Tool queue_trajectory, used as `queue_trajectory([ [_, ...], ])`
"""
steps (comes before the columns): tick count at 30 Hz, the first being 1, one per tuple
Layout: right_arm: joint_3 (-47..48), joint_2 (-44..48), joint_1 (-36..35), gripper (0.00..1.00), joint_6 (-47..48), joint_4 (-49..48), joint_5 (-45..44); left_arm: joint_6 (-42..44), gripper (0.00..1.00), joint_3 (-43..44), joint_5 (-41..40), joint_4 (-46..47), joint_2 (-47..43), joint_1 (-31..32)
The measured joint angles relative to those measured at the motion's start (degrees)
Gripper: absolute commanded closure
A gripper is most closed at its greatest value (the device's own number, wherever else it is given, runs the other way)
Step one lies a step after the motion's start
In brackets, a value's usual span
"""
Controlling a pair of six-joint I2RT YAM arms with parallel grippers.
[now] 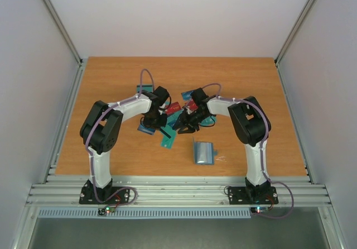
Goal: Put the credit cards into the card holder
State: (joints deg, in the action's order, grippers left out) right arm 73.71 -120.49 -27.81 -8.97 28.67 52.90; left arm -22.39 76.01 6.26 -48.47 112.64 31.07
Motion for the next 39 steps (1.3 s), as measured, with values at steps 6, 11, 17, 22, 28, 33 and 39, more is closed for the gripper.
queue_trajectory([
  [6,0.72,-1.11,-0.24,0.60,-0.13,-0.83,1.60,0.00,1.00,-0.04,0.63,0.04,0.00,-0.22],
  [11,0.87,-1.62,-0.44,0.63,-0.17,-1.36,2.49,0.15,1.00,-0.07,0.83,0.09,0.00,-0.26],
  [17,0.87,-1.84,-0.42,0.69,-0.66,-2.38,2.95,0.15,1.00,-0.31,1.01,0.35,-0.02,-0.31],
  [22,0.87,-1.84,-0.42,0.75,-1.49,-2.82,3.10,0.15,1.00,-0.70,1.31,0.76,-0.24,-0.44],
  [28,0.85,-2.14,-0.44,0.78,-2.16,-3.98,3.30,0.15,1.00,-1.20,1.57,1.38,-0.57,-0.52],
  [33,0.92,-2.49,-0.98,0.98,-2.56,-5.31,3.32,0.13,1.00,-1.73,1.84,2.01,-0.92,-0.61],
  [39,1.01,-2.58,-1.18,0.99,-2.80,-5.53,3.56,0.13,0.99,-2.43,1.99,2.80,-1.46,-0.63],
])
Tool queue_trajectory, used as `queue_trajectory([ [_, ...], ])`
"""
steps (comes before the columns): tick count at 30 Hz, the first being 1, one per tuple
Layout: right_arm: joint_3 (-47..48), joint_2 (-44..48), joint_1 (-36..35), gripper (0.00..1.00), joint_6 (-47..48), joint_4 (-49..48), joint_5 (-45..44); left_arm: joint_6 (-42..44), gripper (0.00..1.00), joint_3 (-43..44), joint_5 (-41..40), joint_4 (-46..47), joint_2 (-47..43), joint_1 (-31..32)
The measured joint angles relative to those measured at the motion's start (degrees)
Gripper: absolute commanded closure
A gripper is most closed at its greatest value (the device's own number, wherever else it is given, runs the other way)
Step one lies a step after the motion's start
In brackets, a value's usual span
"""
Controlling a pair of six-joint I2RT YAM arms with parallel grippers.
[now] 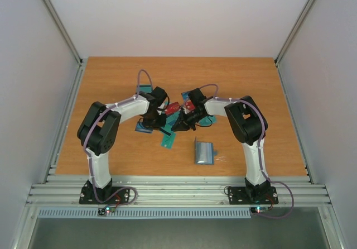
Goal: Put the credit cards into the card holder
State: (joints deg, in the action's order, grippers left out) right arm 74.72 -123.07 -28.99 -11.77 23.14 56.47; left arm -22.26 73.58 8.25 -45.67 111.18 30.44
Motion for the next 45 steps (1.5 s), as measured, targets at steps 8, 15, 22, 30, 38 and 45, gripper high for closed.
queue_trajectory([
  [8,-0.81,0.59,-0.46,0.99,-0.02,-0.26,-0.07,-0.55,0.82,-1.86,0.37,-0.24,-2.75,0.11],
  [15,-4.44,8.24,-0.74,0.99,-0.22,1.55,-0.76,-2.23,0.61,0.11,-0.02,-3.91,-14.25,0.17],
  [22,-5.44,22.01,-0.42,0.99,-1.18,5.27,-3.76,-4.96,0.46,2.82,-0.61,-6.91,-25.00,0.17],
  [30,-5.62,38.12,2.34,0.99,-10.95,6.47,-11.26,-15.43,0.33,2.12,0.98,-3.28,-39.36,0.15],
  [38,-3.89,48.00,2.54,0.99,-22.16,4.11,-16.26,-28.46,0.23,-4.83,10.10,17.11,-47.82,0.11],
  [45,-1.73,53.00,2.54,0.99,-30.16,-1.75,-18.14,-38.60,0.27,-7.89,17.64,32.98,-46.69,0.11],
])
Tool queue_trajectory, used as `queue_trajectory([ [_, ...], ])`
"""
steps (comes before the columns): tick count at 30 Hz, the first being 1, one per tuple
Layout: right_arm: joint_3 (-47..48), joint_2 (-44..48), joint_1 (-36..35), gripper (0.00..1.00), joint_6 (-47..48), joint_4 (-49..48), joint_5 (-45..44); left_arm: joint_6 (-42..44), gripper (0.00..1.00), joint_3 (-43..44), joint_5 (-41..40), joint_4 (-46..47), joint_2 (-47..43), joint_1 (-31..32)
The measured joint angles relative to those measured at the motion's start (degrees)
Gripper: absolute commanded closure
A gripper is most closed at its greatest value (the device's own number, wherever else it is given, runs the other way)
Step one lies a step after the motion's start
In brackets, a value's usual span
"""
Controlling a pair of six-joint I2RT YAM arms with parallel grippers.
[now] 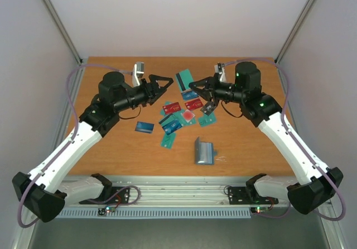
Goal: Put the credit cards into the card holder
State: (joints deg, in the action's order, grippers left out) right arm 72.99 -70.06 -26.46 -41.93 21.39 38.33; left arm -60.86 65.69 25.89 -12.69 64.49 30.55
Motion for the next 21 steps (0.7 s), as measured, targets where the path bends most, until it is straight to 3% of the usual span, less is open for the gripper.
queue_trajectory([
  [9,3.50,0.39,0.00,0.99,-4.68,-4.68,0.59,-10.56,0.51,-0.94,6.91,21.11,4.48,0.00],
  [16,3.82,0.15,0.00,0.99,-5.75,-6.10,1.99,-14.23,0.75,-0.92,9.09,25.81,7.58,0.00],
  [19,3.91,-0.17,0.00,0.99,-5.73,-6.40,2.49,-14.86,0.97,-0.85,9.73,26.84,8.35,0.00],
  [21,3.96,-0.22,0.00,0.99,-5.62,-6.36,2.60,-15.13,1.00,-0.66,10.10,27.34,8.81,0.00],
])
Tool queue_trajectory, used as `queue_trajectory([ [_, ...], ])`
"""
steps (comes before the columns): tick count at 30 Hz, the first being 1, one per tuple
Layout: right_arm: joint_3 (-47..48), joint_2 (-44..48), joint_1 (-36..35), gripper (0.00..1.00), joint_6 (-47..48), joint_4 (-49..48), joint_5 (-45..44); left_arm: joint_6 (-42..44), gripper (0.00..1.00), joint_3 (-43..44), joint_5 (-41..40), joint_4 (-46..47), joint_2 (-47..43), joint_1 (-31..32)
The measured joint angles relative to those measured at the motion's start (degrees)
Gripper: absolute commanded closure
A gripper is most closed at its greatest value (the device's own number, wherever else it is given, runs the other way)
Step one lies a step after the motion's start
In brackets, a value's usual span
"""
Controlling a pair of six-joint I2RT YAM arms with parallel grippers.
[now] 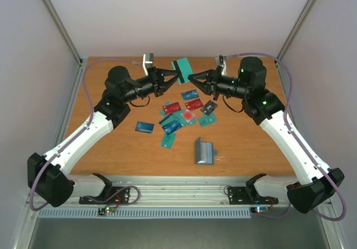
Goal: Put the credit cards into the card holder
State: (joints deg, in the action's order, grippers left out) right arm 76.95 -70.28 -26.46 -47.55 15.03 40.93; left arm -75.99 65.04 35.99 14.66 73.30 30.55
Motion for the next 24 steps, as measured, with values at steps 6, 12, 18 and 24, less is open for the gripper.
queue_trajectory([
  [6,4.37,-1.05,0.28,0.55,3.45,4.22,1.33,-0.46,1.00,2.25,2.23,1.29,1.11,-0.07],
  [12,14.53,-3.26,7.74,0.52,13.53,14.99,9.92,-0.46,1.00,3.58,6.40,1.88,2.23,-0.07],
  [18,22.27,-8.61,13.27,0.51,23.28,26.64,21.31,-0.57,1.00,3.58,11.34,1.81,2.95,0.13],
  [24,28.59,-12.41,13.27,0.50,34.25,41.70,25.51,-1.05,1.00,3.58,14.08,2.36,3.52,1.40],
])
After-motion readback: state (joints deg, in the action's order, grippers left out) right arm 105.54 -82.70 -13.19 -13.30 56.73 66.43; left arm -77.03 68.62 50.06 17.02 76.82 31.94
